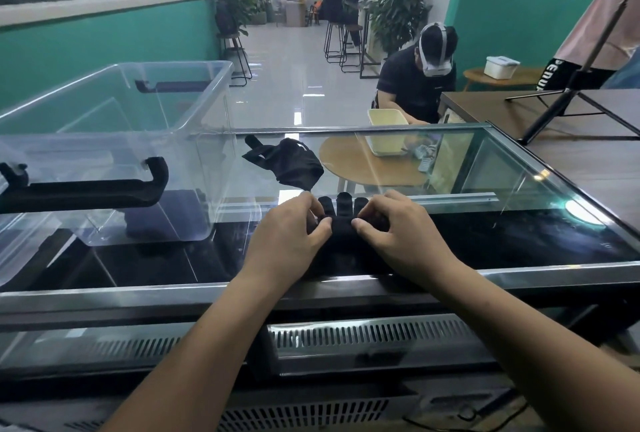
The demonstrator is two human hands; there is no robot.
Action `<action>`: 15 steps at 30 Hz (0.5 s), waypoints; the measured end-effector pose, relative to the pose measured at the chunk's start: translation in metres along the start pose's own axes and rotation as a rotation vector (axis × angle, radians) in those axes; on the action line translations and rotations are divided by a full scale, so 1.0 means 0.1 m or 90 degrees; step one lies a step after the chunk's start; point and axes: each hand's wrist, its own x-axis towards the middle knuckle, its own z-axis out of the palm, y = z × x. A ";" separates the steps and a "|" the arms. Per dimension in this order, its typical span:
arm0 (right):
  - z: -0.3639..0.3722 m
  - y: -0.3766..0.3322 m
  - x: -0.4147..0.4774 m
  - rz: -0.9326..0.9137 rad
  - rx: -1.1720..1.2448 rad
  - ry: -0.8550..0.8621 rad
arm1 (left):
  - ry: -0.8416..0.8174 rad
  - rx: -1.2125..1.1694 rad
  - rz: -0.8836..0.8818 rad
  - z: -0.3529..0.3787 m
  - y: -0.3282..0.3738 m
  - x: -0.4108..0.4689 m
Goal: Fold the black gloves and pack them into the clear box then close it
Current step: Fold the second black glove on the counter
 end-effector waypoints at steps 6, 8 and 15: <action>0.03 0.00 0.00 -0.156 -0.109 0.026 | 0.070 0.080 0.125 -0.03 -0.01 -0.05; 0.05 -0.01 0.00 -0.188 -0.136 0.040 | 0.074 0.118 0.194 -0.03 -0.01 -0.07; 0.02 -0.08 -0.09 -0.171 -0.128 -0.025 | -0.022 0.116 0.179 -0.02 0.03 -0.10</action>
